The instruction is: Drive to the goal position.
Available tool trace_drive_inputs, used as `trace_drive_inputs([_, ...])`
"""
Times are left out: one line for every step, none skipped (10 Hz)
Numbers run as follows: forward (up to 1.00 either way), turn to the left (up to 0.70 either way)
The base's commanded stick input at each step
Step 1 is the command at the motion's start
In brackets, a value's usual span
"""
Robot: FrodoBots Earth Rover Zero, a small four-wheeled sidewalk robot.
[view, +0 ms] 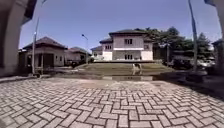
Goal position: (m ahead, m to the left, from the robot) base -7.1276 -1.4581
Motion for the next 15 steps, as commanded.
trace_drive_inputs([0.5,0.0])
trace_drive_inputs([0.5,0.0])
trace_drive_inputs([0.5,0.0])
trace_drive_inputs([0.5,0.0])
trace_drive_inputs([0.5,0.0])
trace_drive_inputs([0.5,0.0])
trace_drive_inputs([0.5,0.0])
trace_drive_inputs([0.5,0.0])
trace_drive_inputs([0.5,0.0])
trace_drive_inputs([0.5,0.0])
trace_drive_inputs([0.5,0.0])
trace_drive_inputs([0.5,0.0])
trace_drive_inputs([0.5,0.0])
trace_drive_inputs([0.5,0.0])
trace_drive_inputs([0.5,0.0])
